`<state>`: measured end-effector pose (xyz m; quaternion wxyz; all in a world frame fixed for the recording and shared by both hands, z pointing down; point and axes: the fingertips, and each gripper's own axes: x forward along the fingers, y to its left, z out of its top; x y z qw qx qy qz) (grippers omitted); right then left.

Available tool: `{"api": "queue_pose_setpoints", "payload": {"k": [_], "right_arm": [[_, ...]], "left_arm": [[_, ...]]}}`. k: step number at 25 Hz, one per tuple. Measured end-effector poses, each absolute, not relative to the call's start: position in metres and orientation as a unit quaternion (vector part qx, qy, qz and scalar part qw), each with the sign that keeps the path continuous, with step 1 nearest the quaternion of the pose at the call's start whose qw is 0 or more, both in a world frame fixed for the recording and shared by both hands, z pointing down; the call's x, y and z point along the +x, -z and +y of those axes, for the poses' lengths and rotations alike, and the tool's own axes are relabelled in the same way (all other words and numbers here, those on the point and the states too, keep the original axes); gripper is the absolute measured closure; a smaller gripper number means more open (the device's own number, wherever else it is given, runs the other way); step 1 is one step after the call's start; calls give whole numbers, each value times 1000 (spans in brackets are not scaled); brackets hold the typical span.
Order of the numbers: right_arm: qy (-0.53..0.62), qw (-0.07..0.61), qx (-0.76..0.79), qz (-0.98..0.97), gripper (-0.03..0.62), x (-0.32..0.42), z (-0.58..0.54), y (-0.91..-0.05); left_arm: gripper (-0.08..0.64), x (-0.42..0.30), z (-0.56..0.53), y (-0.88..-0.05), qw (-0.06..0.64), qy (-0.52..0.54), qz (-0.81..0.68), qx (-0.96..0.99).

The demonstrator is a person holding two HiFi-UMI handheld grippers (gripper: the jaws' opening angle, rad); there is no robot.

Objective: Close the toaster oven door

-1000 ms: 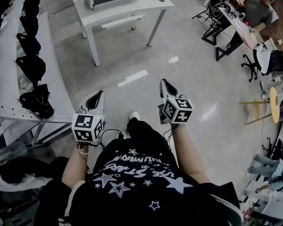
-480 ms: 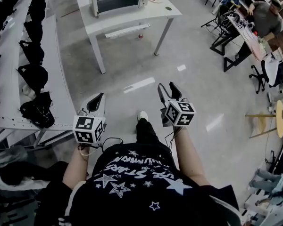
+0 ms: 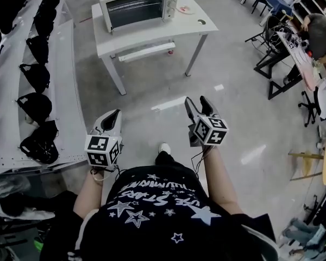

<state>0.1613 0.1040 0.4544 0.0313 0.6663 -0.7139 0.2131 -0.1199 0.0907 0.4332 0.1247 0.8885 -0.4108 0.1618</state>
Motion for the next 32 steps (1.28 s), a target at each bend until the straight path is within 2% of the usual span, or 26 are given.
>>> {"api": "queue_pose_setpoints", "payload": {"k": [13, 24, 32], "right_arm": [[-239, 38, 610, -754, 334, 231, 13, -476], [-260, 56, 588, -764, 347, 226, -13, -497], [-246, 86, 597, -759, 353, 223, -63, -505]], "left_arm": [[538, -67, 18, -426, 122, -165, -489, 848], [538, -70, 4, -447, 149, -179, -506, 830], [538, -78, -46, -460, 153, -173, -508, 830]]}}
